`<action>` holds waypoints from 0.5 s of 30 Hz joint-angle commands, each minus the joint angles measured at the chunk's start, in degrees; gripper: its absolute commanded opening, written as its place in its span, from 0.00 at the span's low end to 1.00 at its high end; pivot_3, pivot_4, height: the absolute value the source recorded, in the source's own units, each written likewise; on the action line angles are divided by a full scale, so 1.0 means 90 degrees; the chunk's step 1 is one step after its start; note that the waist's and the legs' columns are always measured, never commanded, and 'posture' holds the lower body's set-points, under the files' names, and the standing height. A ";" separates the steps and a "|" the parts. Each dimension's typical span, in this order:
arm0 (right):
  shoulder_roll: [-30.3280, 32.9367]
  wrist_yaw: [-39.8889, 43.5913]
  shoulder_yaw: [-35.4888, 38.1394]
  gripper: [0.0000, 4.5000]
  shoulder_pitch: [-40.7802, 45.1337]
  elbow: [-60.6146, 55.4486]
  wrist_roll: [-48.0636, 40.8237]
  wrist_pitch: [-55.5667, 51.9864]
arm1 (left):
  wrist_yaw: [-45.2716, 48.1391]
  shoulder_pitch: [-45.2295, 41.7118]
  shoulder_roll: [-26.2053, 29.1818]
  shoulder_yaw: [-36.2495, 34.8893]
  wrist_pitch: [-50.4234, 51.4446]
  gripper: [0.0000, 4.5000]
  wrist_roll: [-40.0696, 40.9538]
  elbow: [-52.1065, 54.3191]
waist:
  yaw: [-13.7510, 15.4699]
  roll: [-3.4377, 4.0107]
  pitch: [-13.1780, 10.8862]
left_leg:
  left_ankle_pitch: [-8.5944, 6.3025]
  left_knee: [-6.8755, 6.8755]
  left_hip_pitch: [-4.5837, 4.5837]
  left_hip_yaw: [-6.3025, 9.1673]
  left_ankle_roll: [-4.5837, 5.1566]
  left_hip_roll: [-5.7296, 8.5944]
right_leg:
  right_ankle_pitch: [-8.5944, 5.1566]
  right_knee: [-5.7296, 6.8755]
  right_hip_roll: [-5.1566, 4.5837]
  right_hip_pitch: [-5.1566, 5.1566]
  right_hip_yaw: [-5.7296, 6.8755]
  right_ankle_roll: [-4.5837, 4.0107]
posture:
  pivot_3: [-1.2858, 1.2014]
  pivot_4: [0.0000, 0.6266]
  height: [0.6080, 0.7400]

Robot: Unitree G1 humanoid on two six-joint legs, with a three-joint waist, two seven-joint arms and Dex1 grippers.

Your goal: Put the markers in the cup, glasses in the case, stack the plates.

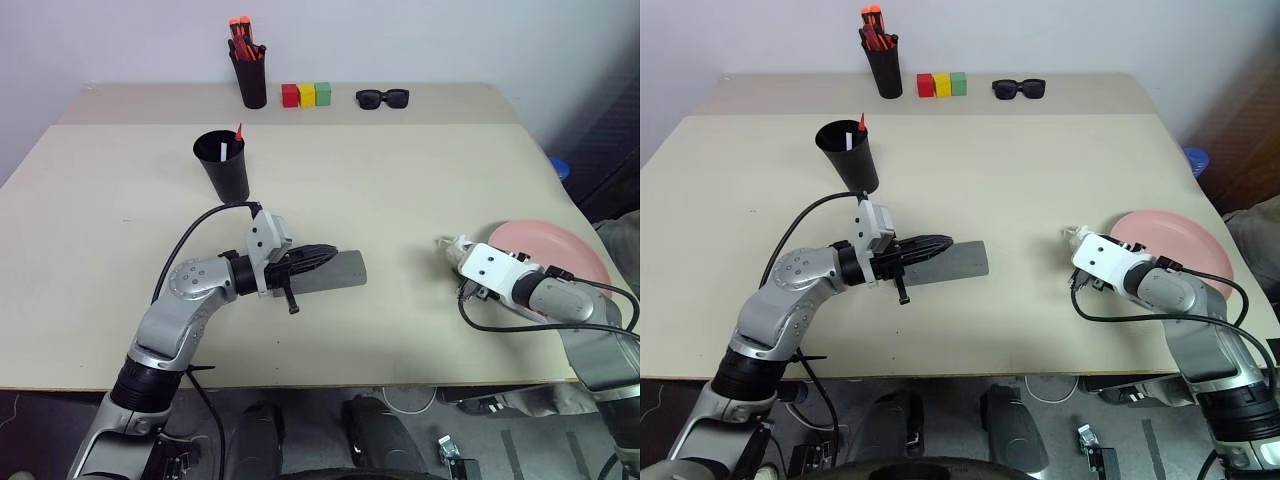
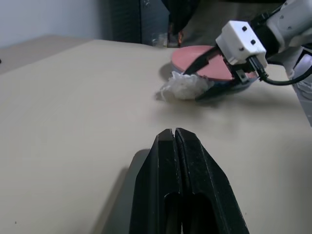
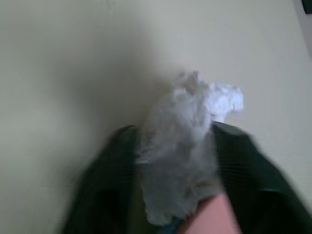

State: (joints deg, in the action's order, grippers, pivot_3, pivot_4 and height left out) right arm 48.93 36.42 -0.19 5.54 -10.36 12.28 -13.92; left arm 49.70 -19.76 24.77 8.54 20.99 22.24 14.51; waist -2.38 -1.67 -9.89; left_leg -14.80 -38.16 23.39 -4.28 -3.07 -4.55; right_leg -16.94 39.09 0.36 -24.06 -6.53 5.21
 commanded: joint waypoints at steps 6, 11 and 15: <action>0.0089 0.0007 0.0611 0.00 -0.0061 -0.0634 -0.0223 -0.0035 | 0.0012 -0.0249 -0.0058 0.0010 0.0074 0.00 0.0072 0.0118 | -0.0001 0.0000 0.0000 | 0.0000 0.0000 0.0000 0.0000 0.0000 0.0000 | 0.0000 0.0000 0.0000 0.0000 0.0000 0.0000 | 0.52 0.24 0.94; 0.0276 0.0228 0.1585 0.00 -0.0118 -0.1049 -0.0659 -0.0754 | 0.0199 -0.0340 -0.0049 -0.0010 -0.0092 0.00 0.0032 -0.0182 | 0.0009 0.0000 0.0000 | 0.0000 -0.0001 0.0000 0.0000 0.0000 0.0000 | 0.0000 0.0000 0.0000 0.0002 0.0000 0.0001 | 0.52 0.24 0.94; 0.0640 0.0459 0.2221 0.00 -0.0444 -0.0902 -0.0698 -0.0913 | 0.0331 -0.0373 -0.0052 -0.0021 -0.0257 0.00 0.0003 -0.0419 | 0.0019 0.0000 0.0000 | 0.0000 -0.0001 0.0000 0.0001 0.0000 0.0000 | 0.0000 0.0000 0.0000 0.0002 0.0000 0.0000 | 0.52 0.24 0.94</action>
State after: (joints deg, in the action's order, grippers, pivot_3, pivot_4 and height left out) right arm 53.36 39.87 16.60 2.61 -17.96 6.03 -22.10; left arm 52.06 -22.32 24.37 8.79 20.46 22.15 10.62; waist -2.21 -1.67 -9.89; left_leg -14.81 -38.17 23.39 -4.28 -3.06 -4.54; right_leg -16.94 39.09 0.36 -24.05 -6.52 5.21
